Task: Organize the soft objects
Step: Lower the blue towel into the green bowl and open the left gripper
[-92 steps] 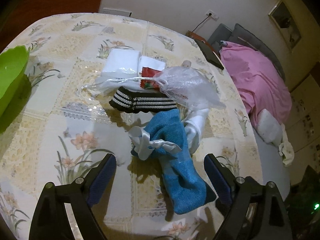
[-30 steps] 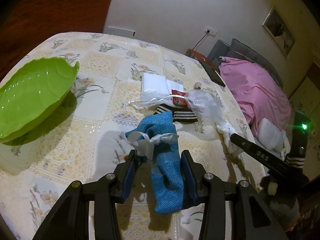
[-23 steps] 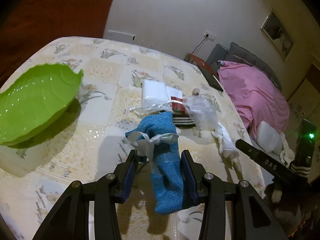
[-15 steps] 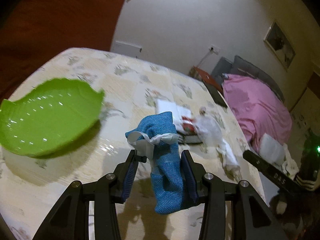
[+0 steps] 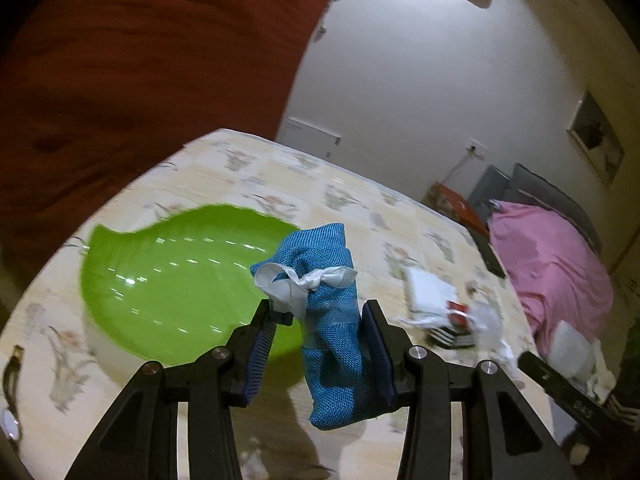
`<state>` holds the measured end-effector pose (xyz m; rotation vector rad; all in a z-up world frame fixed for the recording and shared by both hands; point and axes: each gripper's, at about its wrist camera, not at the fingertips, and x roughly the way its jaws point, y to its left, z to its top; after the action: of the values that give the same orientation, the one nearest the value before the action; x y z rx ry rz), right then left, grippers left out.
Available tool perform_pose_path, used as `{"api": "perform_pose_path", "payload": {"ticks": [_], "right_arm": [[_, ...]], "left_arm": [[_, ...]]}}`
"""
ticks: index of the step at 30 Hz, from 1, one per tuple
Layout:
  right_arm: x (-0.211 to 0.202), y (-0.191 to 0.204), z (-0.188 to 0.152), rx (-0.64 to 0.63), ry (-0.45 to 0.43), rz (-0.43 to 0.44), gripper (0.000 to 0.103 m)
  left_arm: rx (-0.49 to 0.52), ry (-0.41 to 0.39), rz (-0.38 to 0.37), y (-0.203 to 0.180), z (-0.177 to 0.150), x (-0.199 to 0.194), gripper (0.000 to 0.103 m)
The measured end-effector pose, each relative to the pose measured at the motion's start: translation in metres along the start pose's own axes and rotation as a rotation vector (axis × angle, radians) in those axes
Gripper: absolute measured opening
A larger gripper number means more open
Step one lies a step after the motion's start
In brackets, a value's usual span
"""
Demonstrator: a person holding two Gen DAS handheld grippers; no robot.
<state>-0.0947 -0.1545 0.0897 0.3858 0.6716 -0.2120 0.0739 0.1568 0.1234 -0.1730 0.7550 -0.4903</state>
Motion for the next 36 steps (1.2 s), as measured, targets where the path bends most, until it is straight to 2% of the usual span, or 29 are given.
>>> {"api": "perform_pose_path", "payload": {"ticks": [8,15,24,36], "right_arm": [[0.013,0.042,0.002,-0.055,0.014,0.057,0.030],[0.024,0.072,0.004,-0.100,0.026,0.093,0.030],[0.034,0.090,0.006,-0.125,0.040,0.110,0.030],[0.051,0.134,0.008,-0.213,0.030,0.180,0.030]], "left_arm": [[-0.028,-0.036,0.104,0.042,0.006,-0.001,0.047],[-0.033,-0.063,0.158,0.065,0.010,0.000,0.047],[-0.086,-0.070,0.166,0.080,0.006,0.000,0.073],[-0.067,-0.131,0.225,0.089,0.003,-0.019,0.079]]}}
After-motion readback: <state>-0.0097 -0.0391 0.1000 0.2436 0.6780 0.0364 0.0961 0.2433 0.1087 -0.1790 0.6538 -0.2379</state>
